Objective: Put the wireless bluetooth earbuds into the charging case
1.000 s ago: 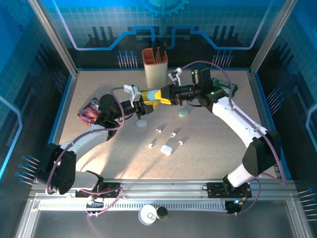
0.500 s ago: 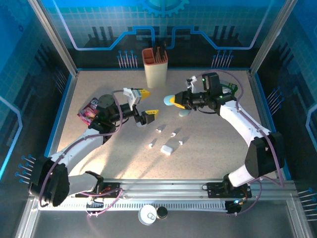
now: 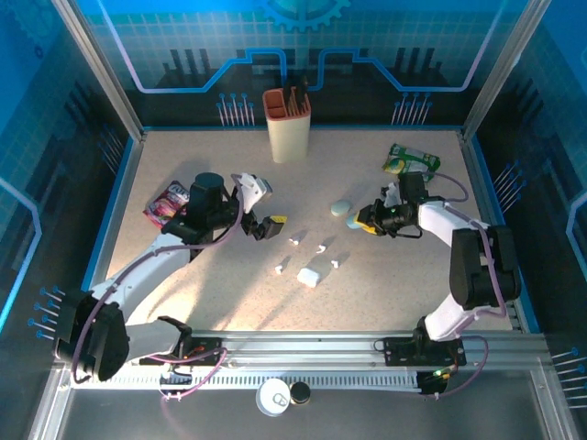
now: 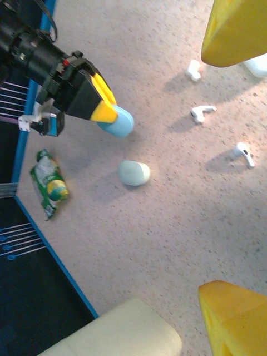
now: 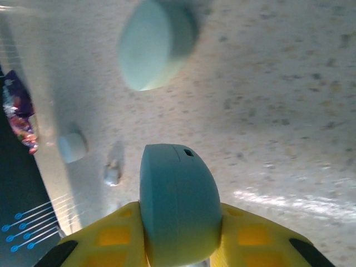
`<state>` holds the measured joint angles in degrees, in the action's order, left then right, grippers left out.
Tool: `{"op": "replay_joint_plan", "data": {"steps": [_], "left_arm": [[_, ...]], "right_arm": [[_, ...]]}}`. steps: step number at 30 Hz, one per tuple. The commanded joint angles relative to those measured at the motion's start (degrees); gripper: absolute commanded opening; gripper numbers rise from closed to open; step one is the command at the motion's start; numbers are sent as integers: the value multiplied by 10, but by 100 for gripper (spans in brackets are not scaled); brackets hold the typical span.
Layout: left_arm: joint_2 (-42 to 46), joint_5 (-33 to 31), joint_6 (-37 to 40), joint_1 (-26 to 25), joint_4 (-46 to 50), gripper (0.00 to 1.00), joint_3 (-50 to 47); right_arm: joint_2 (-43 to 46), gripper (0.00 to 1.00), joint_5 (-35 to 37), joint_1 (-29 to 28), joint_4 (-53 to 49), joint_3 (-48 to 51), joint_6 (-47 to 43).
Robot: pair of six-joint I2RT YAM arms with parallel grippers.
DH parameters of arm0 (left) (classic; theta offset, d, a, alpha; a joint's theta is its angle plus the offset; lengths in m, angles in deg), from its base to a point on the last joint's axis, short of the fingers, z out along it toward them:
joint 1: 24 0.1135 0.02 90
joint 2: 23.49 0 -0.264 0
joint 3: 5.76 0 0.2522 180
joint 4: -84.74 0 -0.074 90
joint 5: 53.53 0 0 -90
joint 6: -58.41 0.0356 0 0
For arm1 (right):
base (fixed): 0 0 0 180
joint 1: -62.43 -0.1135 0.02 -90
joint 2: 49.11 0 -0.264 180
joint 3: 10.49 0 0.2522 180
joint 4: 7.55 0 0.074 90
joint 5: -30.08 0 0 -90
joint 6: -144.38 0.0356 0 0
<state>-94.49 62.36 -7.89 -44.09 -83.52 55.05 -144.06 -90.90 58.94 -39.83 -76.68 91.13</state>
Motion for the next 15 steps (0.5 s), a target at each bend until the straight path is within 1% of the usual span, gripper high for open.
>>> {"op": "replay_joint_plan", "data": {"steps": [1,2,5,7,10,13,15], "left_arm": [[-20,-37,63,3,59,99,20],[-26,-41,69,3,62,99,22],[-50,-55,96,3,90,99,36],[-68,-68,114,3,108,99,45],[-91,-86,127,5,107,99,48],[-120,-102,155,6,131,99,65],[-140,-112,178,8,154,99,79]], "right_arm": [[-24,16,21,16,25,10,-15],[-28,18,26,19,25,10,-17],[-34,29,43,26,15,6,-28],[-32,39,56,30,2,0,-37],[-15,53,82,34,-21,-7,-46],[14,64,107,35,-43,-14,-61],[35,67,119,33,-63,-22,-77]]}}
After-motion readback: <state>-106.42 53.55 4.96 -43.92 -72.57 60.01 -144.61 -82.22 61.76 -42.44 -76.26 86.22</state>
